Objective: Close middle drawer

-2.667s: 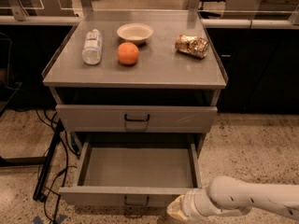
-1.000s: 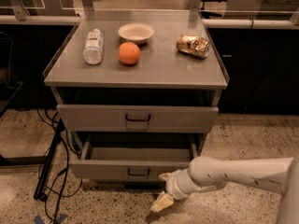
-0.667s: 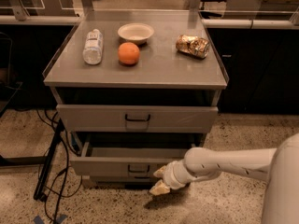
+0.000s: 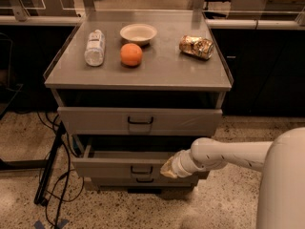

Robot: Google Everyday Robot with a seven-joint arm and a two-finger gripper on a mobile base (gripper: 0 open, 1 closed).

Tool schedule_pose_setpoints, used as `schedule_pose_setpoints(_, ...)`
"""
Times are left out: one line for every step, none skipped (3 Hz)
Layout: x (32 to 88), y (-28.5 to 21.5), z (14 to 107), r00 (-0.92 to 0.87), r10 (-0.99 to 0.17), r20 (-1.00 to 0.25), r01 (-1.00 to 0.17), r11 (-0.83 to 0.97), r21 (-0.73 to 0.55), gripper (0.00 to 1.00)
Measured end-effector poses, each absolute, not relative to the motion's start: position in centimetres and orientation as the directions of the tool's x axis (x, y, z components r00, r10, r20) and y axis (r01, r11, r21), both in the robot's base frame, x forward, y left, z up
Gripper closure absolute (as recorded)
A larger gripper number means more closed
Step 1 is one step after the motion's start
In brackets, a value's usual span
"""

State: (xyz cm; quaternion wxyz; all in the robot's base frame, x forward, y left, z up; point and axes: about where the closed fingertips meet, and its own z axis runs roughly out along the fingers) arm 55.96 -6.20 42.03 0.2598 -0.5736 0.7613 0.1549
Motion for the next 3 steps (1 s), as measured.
schedule_pose_setpoints(56.0,-6.2,42.0,-0.207,-0.793,-0.573,-0.954,0.294,-0.062,0.55)
schedule_pose_setpoints(55.3,-5.5,41.8,-0.200,-0.799,-0.567,-0.959,0.280,-0.055,0.31)
schedule_pose_setpoints(55.4,-5.0,41.4,-0.168,-0.848,-0.502,-0.966,0.243,-0.089,0.07)
